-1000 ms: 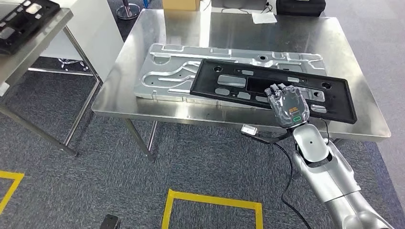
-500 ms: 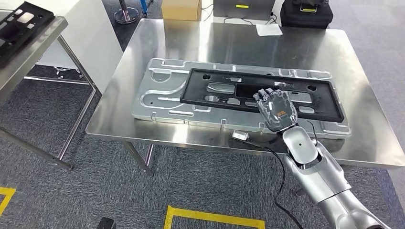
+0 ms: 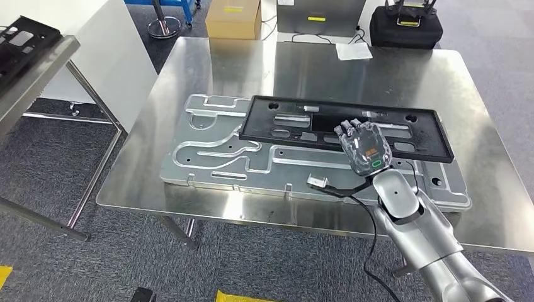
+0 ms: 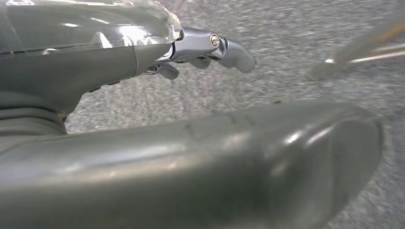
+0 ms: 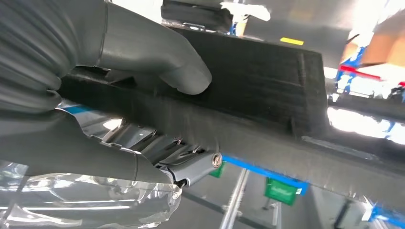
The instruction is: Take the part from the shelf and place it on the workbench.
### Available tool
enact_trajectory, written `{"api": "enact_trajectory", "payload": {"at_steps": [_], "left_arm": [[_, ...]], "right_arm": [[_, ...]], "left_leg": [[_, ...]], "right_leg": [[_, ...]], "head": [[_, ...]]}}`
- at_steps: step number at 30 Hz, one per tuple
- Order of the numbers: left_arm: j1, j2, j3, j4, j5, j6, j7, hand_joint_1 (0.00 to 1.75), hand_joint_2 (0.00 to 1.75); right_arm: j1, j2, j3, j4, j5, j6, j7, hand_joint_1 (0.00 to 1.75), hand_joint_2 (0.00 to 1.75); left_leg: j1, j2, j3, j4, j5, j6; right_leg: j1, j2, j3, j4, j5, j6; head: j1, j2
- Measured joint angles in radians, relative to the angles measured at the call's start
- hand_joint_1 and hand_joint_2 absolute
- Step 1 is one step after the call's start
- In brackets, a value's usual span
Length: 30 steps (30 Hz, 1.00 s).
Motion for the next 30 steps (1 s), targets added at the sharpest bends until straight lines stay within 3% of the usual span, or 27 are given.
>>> {"api": "enact_trajectory", "payload": {"at_steps": [1, 3, 4, 5, 6, 8, 9, 11, 13, 15, 16, 18, 19, 20, 21, 22, 23, 25, 30], "left_arm": [[-0.002, 0.0, 0.0, 0.0, 0.001, 0.0, -0.001, 0.0, 0.0], [-0.003, 0.001, 0.0, 0.0, 0.004, -0.002, -0.001, 0.0, 0.87], [-0.003, 0.001, 0.0, 0.0, 0.004, -0.001, -0.001, 0.0, 1.31], [-0.001, 0.002, 0.0, 0.0, 0.003, 0.002, 0.001, 0.0, 1.75], [-0.001, 0.002, 0.0, 0.0, 0.001, 0.006, 0.004, 0.0, 1.31], [-0.001, 0.003, 0.0, 0.0, -0.002, 0.013, 0.009, 0.0, 0.44], [-0.001, 0.005, 0.0, 0.0, -0.002, 0.014, 0.01, 0.0, 0.0], [-0.003, 0.01, 0.0, 0.0, -0.001, 0.013, 0.009, 0.0, 0.0], [-0.001, 0.014, 0.0, 0.0, -0.001, 0.013, 0.008, 0.0, 0.0], [-0.001, 0.015, 0.0, 0.0, -0.001, 0.012, 0.007, 0.0, 0.0], [-0.001, 0.015, 0.0, 0.0, -0.001, 0.011, 0.007, 0.0, 0.0], [0.0, 0.015, 0.0, 0.0, -0.001, 0.01, 0.007, 0.0, 0.0], [0.002, 0.015, 0.0, 0.0, 0.0, 0.009, 0.007, 0.0, 0.0], [0.003, 0.015, 0.0, 0.0, 0.0, 0.008, 0.007, 0.0, 0.0], [0.004, 0.015, 0.0, 0.0, 0.0, 0.007, 0.007, 0.0, 0.0], [0.004, 0.015, 0.0, 0.0, 0.002, 0.006, 0.006, 0.0, 0.0], [0.005, 0.015, 0.0, 0.0, 0.003, 0.005, 0.006, 0.0, 0.0], [0.004, 0.015, 0.0, 0.0, 0.005, 0.004, 0.005, 0.0, 0.0], [0.006, 0.016, 0.0, 0.0, 0.008, -0.002, 0.0, 0.0, 0.0]], "right_arm": [[-0.002, 0.002, 0.0, 0.0, 0.0, -0.001, 0.001, 1.75, 1.75], [-0.004, 0.004, -0.001, 0.003, 0.0, -0.001, 0.0, 0.87, 0.87], [-0.003, 0.006, -0.001, 0.006, 0.0, -0.002, 0.0, 0.44, 0.44], [-0.002, 0.009, -0.001, 0.009, 0.0, -0.002, 0.0, 0.0, 0.0], [-0.002, 0.012, -0.001, 0.013, 0.0, -0.003, -0.001, 0.0, 0.0], [-0.005, 0.019, -0.005, 0.019, 0.0, -0.004, -0.004, 0.0, 0.0], [-0.007, 0.023, -0.008, 0.023, 0.0, -0.004, -0.006, 0.0, 0.0], [-0.01, 0.029, -0.016, 0.03, 0.0, -0.006, -0.01, 0.0, 0.0], [-0.011, 0.034, -0.025, 0.038, 0.0, -0.009, -0.016, 0.0, 0.0], [-0.01, 0.039, -0.036, 0.045, 0.0, -0.014, -0.021, 0.0, 0.0], [-0.009, 0.04, -0.043, 0.049, 0.0, -0.017, -0.022, 0.0, 0.0], [-0.005, 0.041, -0.054, 0.057, 0.0, -0.021, -0.023, 0.0, 0.0], [0.0, 0.041, -0.058, 0.062, 0.0, -0.023, -0.023, 0.0, 0.0], [0.005, 0.041, -0.062, 0.066, 0.0, -0.023, -0.024, 0.0, 0.0], [0.01, 0.041, -0.066, 0.07, 0.0, -0.024, -0.025, 0.0, 0.0], [0.013, 0.042, -0.07, 0.073, 0.0, -0.026, -0.026, 0.0, 0.0], [0.014, 0.043, -0.076, 0.075, 0.0, -0.028, -0.026, 0.0, 0.0], [0.013, 0.045, -0.088, 0.077, 0.0, -0.032, -0.027, 0.0, 0.0], [0.018, 0.048, -0.108, 0.081, 0.0, -0.037, -0.029, 0.0, 0.0]], "left_leg": [[0.002, 0.002, -0.029, 0.055, -0.017, -0.005], [0.003, 0.006, -0.115, 0.195, -0.068, -0.014], [0.004, 0.008, -0.153, 0.244, -0.084, -0.016], [0.004, 0.008, -0.177, 0.262, -0.081, -0.015], [0.004, 0.008, -0.179, 0.239, -0.053, -0.012], [0.001, 0.009, -0.141, 0.108, 0.044, 0.001], [-0.002, 0.01, -0.12, 0.042, 0.077, 0.009], [-0.009, 0.01, -0.099, -0.024, 0.1, 0.022], [-0.007, 0.01, -0.094, -0.033, 0.106, 0.029], [-0.002, 0.011, -0.087, -0.046, 0.118, 0.037], [0.001, 0.011, -0.084, -0.053, 0.122, 0.041], [-0.001, 0.012, -0.084, -0.054, 0.124, 0.045], [-0.001, 0.012, -0.084, -0.052, 0.123, 0.045], [-0.001, 0.011, -0.084, -0.05, 0.121, 0.045], [-0.001, 0.011, -0.085, -0.047, 0.119, 0.045], [-0.001, 0.011, -0.085, -0.043, 0.116, 0.043], [-0.001, 0.011, -0.085, -0.037, 0.112, 0.04], [-0.004, 0.009, -0.089, -0.024, 0.103, 0.032], [-0.006, 0.009, -0.096, -0.006, 0.086, 0.008]], "right_leg": [[-0.001, 0.0, 0.007, -0.002, -0.003, -0.004], [0.001, 0.0, 0.015, -0.003, -0.012, -0.011], [0.002, 0.001, 0.018, -0.003, -0.017, -0.012], [0.003, 0.002, 0.023, -0.002, -0.021, -0.012], [0.005, 0.004, 0.029, -0.001, -0.026, -0.012], [0.007, 0.006, 0.044, -0.001, -0.035, -0.011], [0.009, 0.006, 0.05, 0.0, -0.038, -0.009], [0.011, 0.007, 0.05, 0.0, -0.041, -0.001], [0.012, 0.007, 0.048, -0.001, -0.041, 0.011], [0.013, 0.006, 0.042, 0.022, -0.062, 0.022], [0.013, 0.005, 0.026, 0.061, -0.088, 0.026], [0.01, 0.005, -0.03, 0.187, -0.155, 0.031], [0.009, 0.004, -0.058, 0.247, -0.177, 0.034], [0.007, 0.004, -0.073, 0.278, -0.18, 0.036], [0.005, 0.004, -0.069, 0.27, -0.165, 0.038], [0.003, 0.003, -0.045, 0.223, -0.134, 0.039], [0.001, 0.002, -0.008, 0.15, -0.1, 0.038], [0.003, 0.0, 0.049, 0.039, -0.064, 0.033], [0.002, 0.001, 0.062, 0.008, -0.06, 0.009]], "head": [[-0.001, 0.0], [-0.003, 0.0], [-0.003, 0.0], [-0.003, 0.0], [-0.003, 0.0], [-0.003, 0.0], [-0.002, 0.0], [-0.002, 0.0], [-0.003, 0.0], [-0.002, 0.0], [-0.001, 0.0], [0.001, 0.0], [0.001, 0.0], [0.0, 0.0], [0.001, 0.0], [0.0, 0.0], [0.001, 0.0], [0.0, 0.0], [-0.001, 0.0]]}}
